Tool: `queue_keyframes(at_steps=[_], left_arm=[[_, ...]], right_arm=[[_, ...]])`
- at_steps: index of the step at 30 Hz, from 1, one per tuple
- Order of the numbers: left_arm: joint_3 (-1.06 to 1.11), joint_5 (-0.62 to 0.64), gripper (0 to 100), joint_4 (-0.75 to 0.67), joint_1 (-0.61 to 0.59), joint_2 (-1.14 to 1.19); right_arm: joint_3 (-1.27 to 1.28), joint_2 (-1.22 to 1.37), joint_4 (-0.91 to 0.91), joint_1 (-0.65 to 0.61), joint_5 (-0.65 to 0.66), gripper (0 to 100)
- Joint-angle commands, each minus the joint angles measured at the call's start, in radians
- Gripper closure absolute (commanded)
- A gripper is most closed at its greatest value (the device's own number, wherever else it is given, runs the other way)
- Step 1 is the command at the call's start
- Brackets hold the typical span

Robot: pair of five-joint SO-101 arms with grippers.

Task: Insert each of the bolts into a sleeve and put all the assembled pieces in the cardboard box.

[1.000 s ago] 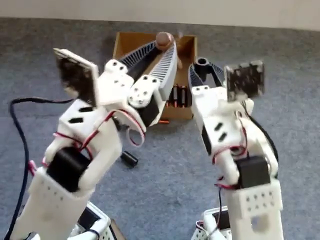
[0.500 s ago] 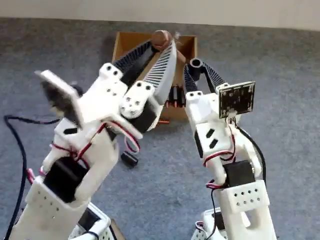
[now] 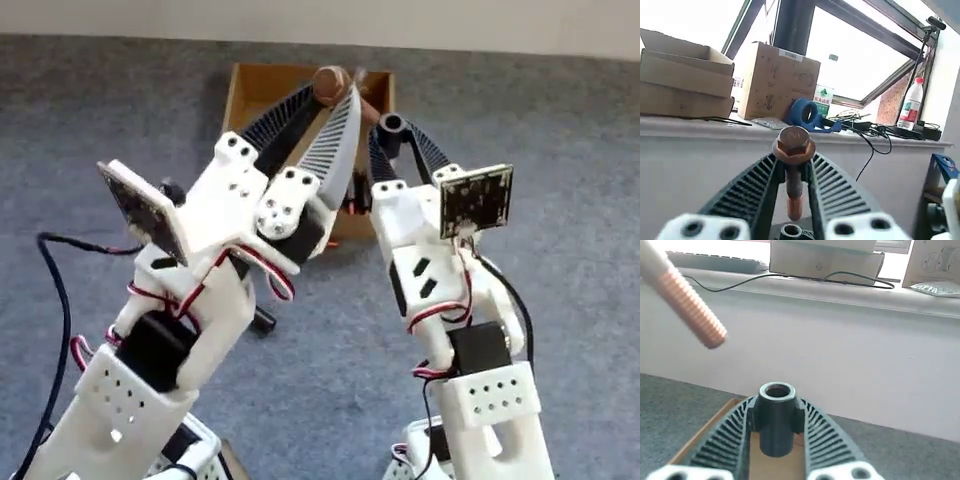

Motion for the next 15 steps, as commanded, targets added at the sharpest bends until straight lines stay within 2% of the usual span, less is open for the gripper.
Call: queue_keyframes(at_steps=[1, 5, 8, 12, 15], left_arm=[[-0.05, 0.0, 99, -0.029, 0.012, -0.016], [-0.065, -0.005, 99, -0.025, 0.01, -0.021], [0.041, -0.011, 99, -0.011, 0.008, -0.025], [0.068, -0.155, 99, -0.009, 0.019, -0.025], [0.031, -0.176, 99, 0.002, 0.018, -0.022]], right_arm=[[-0.005, -0.027, -0.025, -0.01, -0.009, 99.2], [-0.005, -0.027, -0.025, -0.01, -0.009, 99.2], [-0.005, -0.027, -0.025, -0.01, -0.009, 99.2], [-0.005, -0.025, -0.027, -0.01, -0.009, 99.2], [-0.005, -0.025, -0.027, -0.021, -0.009, 99.2]])
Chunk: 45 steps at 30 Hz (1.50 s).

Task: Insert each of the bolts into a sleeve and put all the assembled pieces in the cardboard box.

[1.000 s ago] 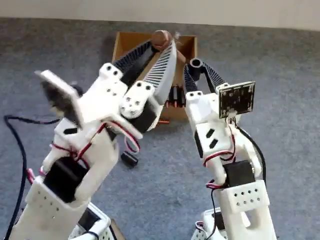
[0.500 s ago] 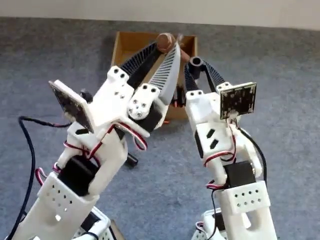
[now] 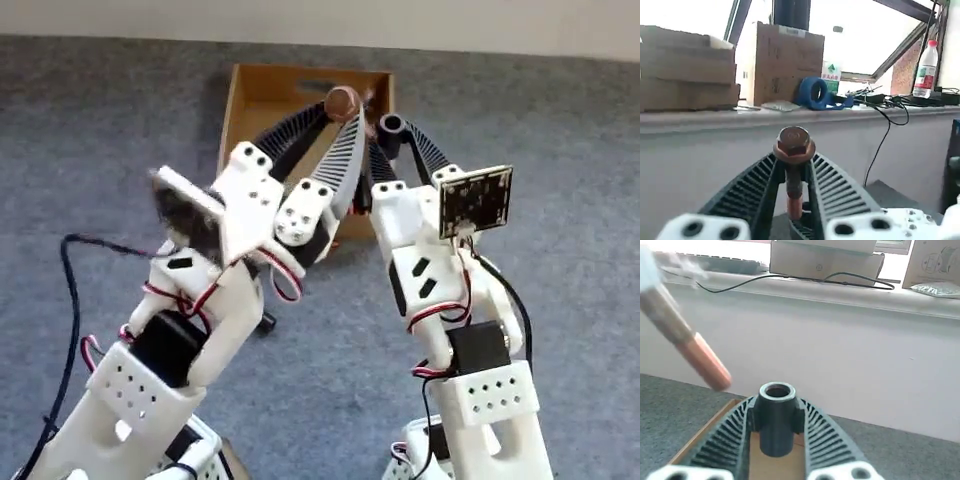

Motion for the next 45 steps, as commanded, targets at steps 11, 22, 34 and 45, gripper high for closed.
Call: queue_keyframes(at_steps=[11, 22, 34, 45], left_arm=[[-0.622, -0.032, 99, 0.512, 0.013, 0.311], [-0.69, -0.034, 99, 0.528, 0.008, 0.43], [-0.676, -0.034, 99, 0.621, -0.025, 0.406], [-0.677, -0.034, 99, 0.692, -0.045, 0.409]], right_arm=[[0.001, -0.025, -0.027, -0.087, -0.003, 99.2], [0.001, -0.025, -0.025, -0.085, -0.003, 99.2], [0.001, -0.025, -0.025, -0.085, -0.003, 99.2], [0.002, -0.025, -0.025, -0.085, -0.003, 99.2]])
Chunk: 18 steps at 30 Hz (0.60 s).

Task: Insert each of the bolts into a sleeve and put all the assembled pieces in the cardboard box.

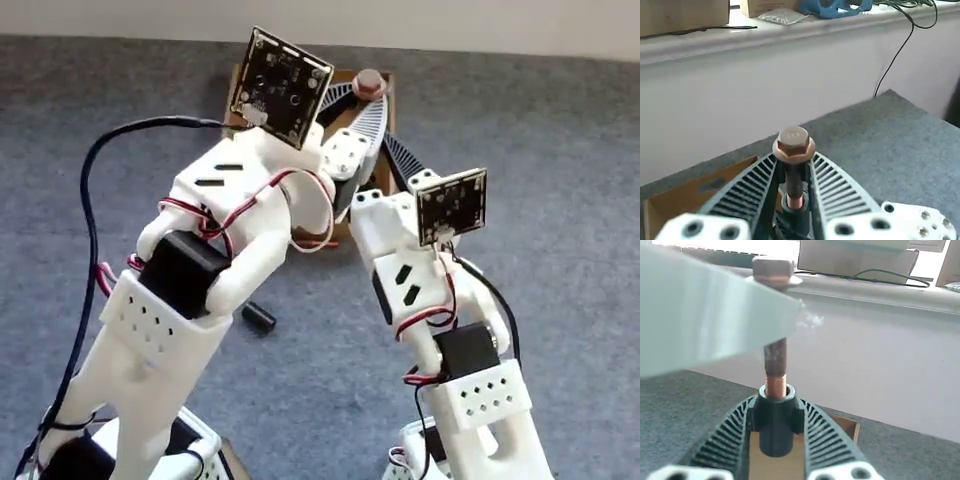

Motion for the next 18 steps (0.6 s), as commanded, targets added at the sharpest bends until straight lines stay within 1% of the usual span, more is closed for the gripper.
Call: queue_keyframes(at_steps=[1, 8, 11, 18], left_arm=[[-0.018, -0.012, 99, 0.028, -0.024, -0.021], [-0.036, -0.006, 99, 0.086, -0.062, -0.021], [-0.067, -0.008, 99, 0.14, -0.062, -0.015], [-0.179, -0.009, 99, 0.239, -0.064, 0.122]], right_arm=[[-0.01, -0.025, -0.025, -0.004, -0.003, 99.2], [-0.01, -0.025, -0.025, -0.004, -0.003, 99.2], [-0.01, -0.024, -0.025, -0.004, -0.003, 99.2], [-0.01, -0.024, -0.025, -0.004, -0.003, 99.2]])
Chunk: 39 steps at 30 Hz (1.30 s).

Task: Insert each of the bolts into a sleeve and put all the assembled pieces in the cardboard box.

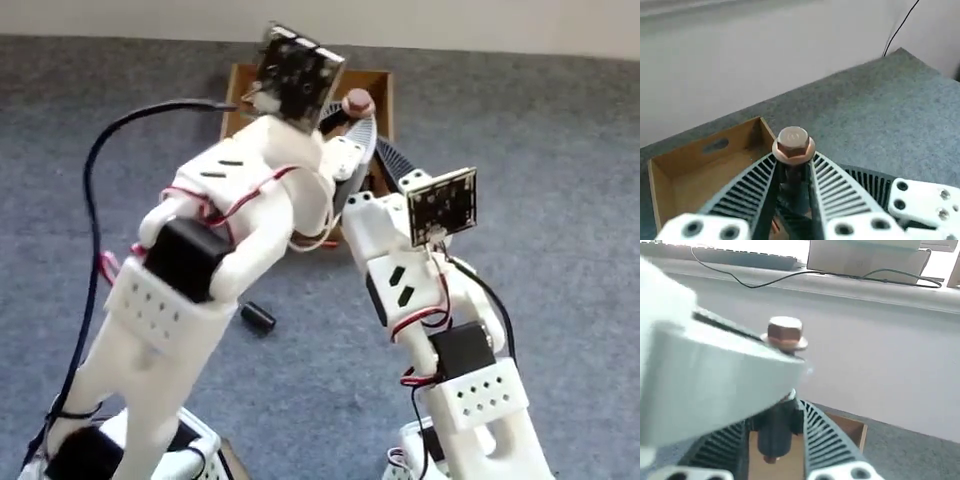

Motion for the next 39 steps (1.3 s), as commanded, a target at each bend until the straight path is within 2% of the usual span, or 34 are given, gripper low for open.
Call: queue_keyframes(at_steps=[1, 6, 12, 19, 23, 28, 32, 35, 39], left_arm=[[-0.105, -0.011, 99, 0.038, -0.028, 0.035], [-0.147, -0.009, 98, 0.044, -0.028, 0.035], [-0.142, -0.008, 80, 0.143, -0.028, 0.036], [-0.15, -0.008, 83, 0.176, -0.028, 0.03], [-0.171, -0.015, 83, 0.239, -0.038, -0.051], [-0.128, -0.018, 84, 0.308, -0.282, -0.209], [0.096, -0.172, 93, 0.333, -0.472, -0.191], [0.354, -0.293, 97, 0.25, -0.556, -0.117], [0.621, -0.308, 98, 0.052, -0.591, -0.033]], right_arm=[[-0.012, -0.024, -0.025, -0.001, -0.002, 99.2], [-0.012, -0.024, -0.025, -0.001, -0.002, 99.2], [-0.012, -0.024, -0.025, -0.001, -0.002, 99.2], [-0.012, -0.022, -0.025, -0.001, -0.002, 99.2], [-0.012, -0.021, -0.025, 0.001, -0.002, 99.2], [-0.01, -0.019, -0.021, 0.001, -0.002, 99.2], [-0.012, -0.018, 0.027, 0.015, -0.002, 99.2], [-0.015, -0.016, 0.05, 0.018, -0.002, 99.2], [-0.019, -0.016, 0.051, 0.019, -0.002, 99.2]])
